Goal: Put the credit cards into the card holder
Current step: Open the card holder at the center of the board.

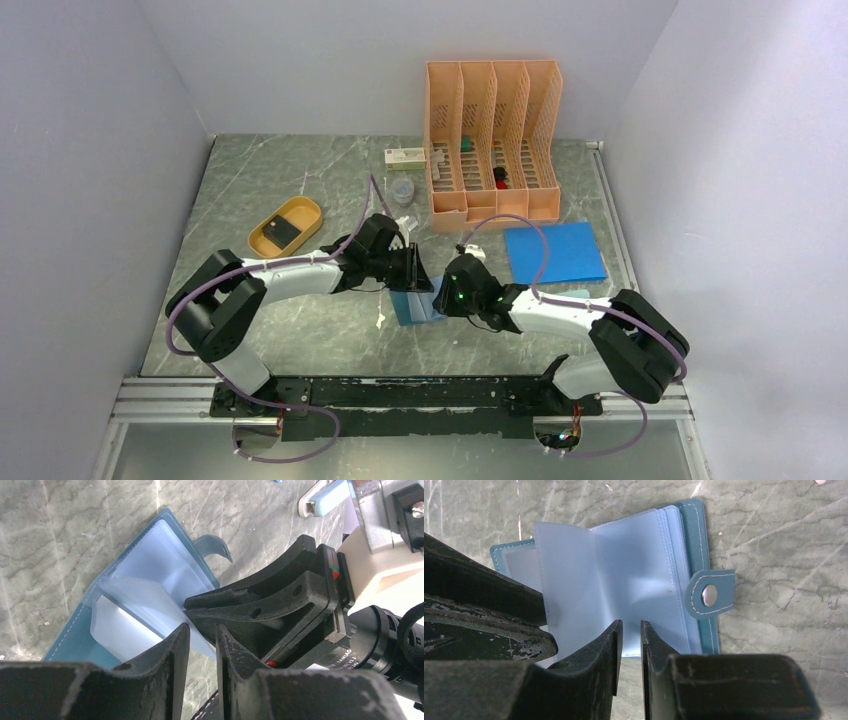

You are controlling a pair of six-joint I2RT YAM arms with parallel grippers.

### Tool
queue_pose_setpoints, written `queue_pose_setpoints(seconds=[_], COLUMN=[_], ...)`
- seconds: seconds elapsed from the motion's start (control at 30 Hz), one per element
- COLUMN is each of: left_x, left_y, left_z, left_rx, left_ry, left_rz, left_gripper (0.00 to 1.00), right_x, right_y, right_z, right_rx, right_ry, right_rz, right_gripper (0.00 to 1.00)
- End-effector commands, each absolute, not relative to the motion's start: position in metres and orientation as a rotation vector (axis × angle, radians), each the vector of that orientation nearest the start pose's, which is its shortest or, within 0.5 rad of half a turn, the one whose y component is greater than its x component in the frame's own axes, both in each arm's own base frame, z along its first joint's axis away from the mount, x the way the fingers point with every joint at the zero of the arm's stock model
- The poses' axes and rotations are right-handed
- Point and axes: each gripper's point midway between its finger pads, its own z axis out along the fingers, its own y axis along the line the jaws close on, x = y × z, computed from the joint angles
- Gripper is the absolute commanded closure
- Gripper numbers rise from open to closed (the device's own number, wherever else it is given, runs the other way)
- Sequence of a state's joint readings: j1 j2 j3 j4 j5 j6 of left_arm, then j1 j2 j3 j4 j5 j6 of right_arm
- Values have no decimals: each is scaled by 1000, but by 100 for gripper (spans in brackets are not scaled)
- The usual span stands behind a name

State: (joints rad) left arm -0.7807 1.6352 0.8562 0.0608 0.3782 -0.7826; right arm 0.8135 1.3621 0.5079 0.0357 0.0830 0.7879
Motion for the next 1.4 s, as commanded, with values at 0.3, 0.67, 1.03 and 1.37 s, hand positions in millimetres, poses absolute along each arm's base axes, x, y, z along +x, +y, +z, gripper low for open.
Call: queue_pose_setpoints(seconds=[0.3, 0.67, 1.03, 1.37], left_x=[220, 215, 214, 215], left_y=[-350, -338, -337, -339], left_z=[53, 34, 31, 30], left_rx=[236, 233, 226, 221], left_ry=[2569, 2617, 2624, 2629], left_rz=[-1122, -1033, -1028, -1023], left_gripper=[72, 79, 83, 92], right_x=[204, 204, 201, 198], right_y=[237, 239, 238, 244], right_z=[17, 21, 25, 59], right_rx=[8, 2, -22, -159], right_ry=[2511, 2499, 2483, 2342], right_rz=[625, 645, 660, 717], right_gripper=[76, 76, 75, 42])
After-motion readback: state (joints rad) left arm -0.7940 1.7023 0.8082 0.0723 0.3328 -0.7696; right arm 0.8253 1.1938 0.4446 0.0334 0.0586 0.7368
